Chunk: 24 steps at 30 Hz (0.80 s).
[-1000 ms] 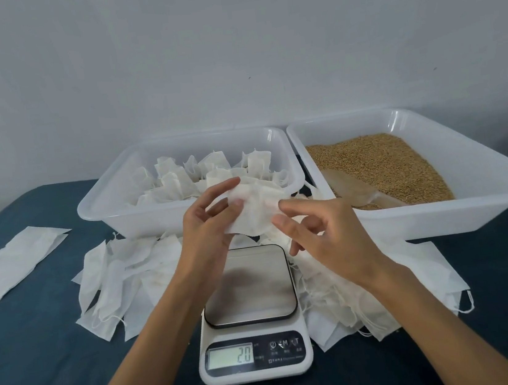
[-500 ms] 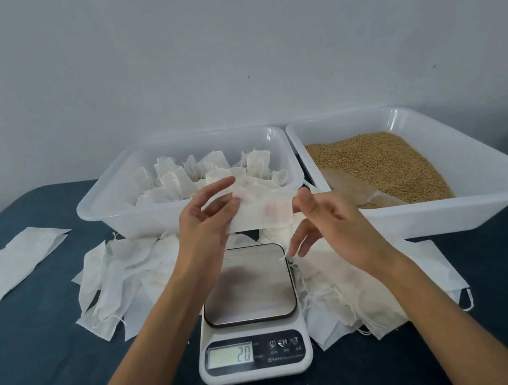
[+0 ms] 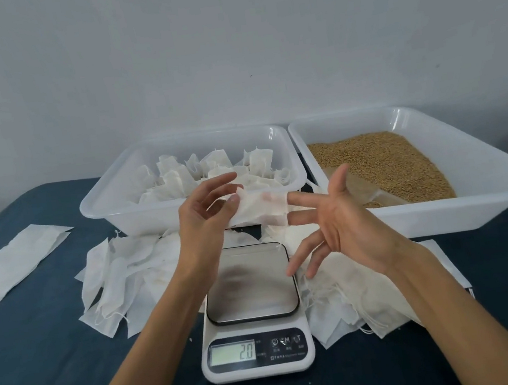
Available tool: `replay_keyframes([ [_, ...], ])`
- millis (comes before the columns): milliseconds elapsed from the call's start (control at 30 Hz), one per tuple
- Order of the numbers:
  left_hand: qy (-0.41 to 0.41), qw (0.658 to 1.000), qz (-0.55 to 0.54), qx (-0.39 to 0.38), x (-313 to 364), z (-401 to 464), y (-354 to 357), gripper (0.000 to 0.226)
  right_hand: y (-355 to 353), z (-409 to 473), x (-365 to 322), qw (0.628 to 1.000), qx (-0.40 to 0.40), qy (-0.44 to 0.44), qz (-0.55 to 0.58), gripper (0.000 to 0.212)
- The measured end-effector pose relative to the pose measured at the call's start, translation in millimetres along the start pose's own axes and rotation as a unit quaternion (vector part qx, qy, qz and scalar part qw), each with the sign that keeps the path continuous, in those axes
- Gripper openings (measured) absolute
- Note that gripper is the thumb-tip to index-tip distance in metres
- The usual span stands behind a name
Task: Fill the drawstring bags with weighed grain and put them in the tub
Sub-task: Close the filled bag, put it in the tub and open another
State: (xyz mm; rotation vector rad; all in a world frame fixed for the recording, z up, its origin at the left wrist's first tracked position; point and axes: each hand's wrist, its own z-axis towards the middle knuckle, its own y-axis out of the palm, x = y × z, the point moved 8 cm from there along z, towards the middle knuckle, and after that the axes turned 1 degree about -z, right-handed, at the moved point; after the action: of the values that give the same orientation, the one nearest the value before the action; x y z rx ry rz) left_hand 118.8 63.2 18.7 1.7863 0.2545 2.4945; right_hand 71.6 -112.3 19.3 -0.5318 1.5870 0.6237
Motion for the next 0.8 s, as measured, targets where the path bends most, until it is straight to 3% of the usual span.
replay_keyframes([
  [67, 0.010, 1.000, 0.014, 0.002, 1.0, -0.5, -0.1, 0.030, -0.3, -2.2, -0.4, 1.000, 0.008, 0.008, -0.009, 0.108],
  [167, -0.003, 1.000, -0.002, 0.021, 0.0, 1.4, -6.1, 0.031, -4.8, -3.4, -3.3, 0.998, 0.037, 0.004, -0.059, 0.121],
  [333, -0.014, 1.000, 0.014, -0.001, -0.2, 0.5, -1.5, 0.014, -12.8, -4.8, -9.8, 0.986, 0.101, -0.017, -0.130, 0.105],
  [433, -0.006, 1.000, 0.025, -0.002, -0.7, -2.4, 1.5, 0.006, -8.4, -3.5, -16.7, 0.985, 0.093, -0.031, -0.144, 0.100],
  [667, -0.092, 0.991, -0.086, 0.055, -12.4, -5.7, -2.2, 0.019, -11.6, -2.6, -12.7, 0.989, 0.090, -0.015, -0.117, 0.109],
  [733, -0.079, 0.993, -0.033, 0.087, -9.6, -5.7, -7.0, 0.009, -12.7, -4.7, -12.7, 0.990, 0.092, -0.005, -0.106, 0.108],
  [800, 0.008, 0.992, 0.071, 0.106, 9.1, -9.9, -7.9, 0.008, -10.1, -6.1, -16.1, 0.989, 0.090, 0.000, -0.119, 0.103],
])
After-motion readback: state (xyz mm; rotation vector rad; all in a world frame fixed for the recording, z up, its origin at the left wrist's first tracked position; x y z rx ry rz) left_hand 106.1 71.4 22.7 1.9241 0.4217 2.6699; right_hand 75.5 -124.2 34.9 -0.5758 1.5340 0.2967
